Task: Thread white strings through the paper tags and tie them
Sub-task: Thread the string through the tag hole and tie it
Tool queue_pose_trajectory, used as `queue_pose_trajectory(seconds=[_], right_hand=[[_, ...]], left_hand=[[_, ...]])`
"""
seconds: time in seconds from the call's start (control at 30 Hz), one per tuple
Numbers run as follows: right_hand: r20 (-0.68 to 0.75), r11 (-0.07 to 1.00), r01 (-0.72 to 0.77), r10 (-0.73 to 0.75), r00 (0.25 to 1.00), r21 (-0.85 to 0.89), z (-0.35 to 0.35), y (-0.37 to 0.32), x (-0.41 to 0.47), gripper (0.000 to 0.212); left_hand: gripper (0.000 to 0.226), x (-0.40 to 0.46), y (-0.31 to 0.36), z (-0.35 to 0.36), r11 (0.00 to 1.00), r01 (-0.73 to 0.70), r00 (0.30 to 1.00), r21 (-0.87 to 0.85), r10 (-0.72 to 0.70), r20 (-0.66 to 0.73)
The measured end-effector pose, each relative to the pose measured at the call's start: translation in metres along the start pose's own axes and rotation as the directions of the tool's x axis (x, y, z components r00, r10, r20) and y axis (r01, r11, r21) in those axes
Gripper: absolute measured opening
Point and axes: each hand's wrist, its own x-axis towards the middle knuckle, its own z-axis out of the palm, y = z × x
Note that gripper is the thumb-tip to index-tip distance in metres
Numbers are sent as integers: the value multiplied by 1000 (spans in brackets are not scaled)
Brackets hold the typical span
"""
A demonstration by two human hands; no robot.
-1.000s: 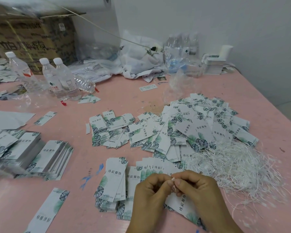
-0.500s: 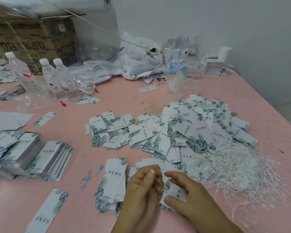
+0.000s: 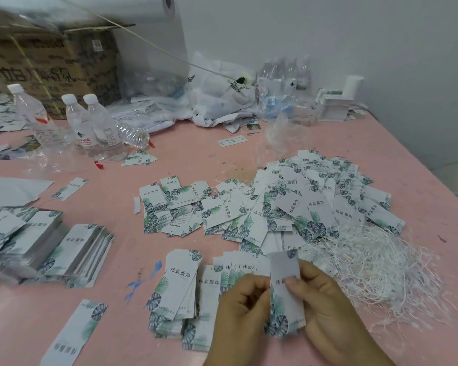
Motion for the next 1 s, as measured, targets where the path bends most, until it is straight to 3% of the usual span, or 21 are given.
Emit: queue_pose_trajectory(seconds=[0.2, 0.3, 0.37, 0.5, 0.67, 0.77, 0.87, 0.93, 1.0], right_hand=[[-42, 996, -70, 68, 997, -56, 5, 9, 2, 25], [-77, 995, -79, 74, 994, -61, 5, 9, 2, 26], [-84, 994, -92, 87, 993, -64, 5, 8, 2, 28], [-87, 992, -120, 116, 989, -43, 3, 7, 2, 28], [-157, 993, -102, 91, 983, -61, -2, -5, 10, 21], [-259, 973, -35, -26, 965, -229, -6, -31, 30, 19], [-276, 841, 48, -230, 933, -539, -1, -66, 66, 11], [-271, 666, 48, -366, 890, -744, 4, -87, 97, 17], [-263, 562, 46, -455, 851, -826, 2, -101, 131, 29]], left_hand=[[16, 0, 2, -1, 967, -195, 976, 165, 208, -62], [3, 0, 4, -2, 899, -316, 941, 304, 338, -23], [10, 1, 3, -3, 854, -354, 921, 382, 389, -18], [7, 2, 5, -2, 825, -367, 912, 430, 410, -8], [20, 1, -1, 1, 804, -376, 909, 461, 417, 14], [35, -1, -3, 2, 783, -336, 912, 524, 410, -28], [35, -2, -2, 5, 754, -313, 916, 577, 401, -28], [31, -5, -1, 8, 765, -299, 926, 571, 378, -21], [28, -9, 0, 9, 771, -276, 941, 574, 337, 0]])
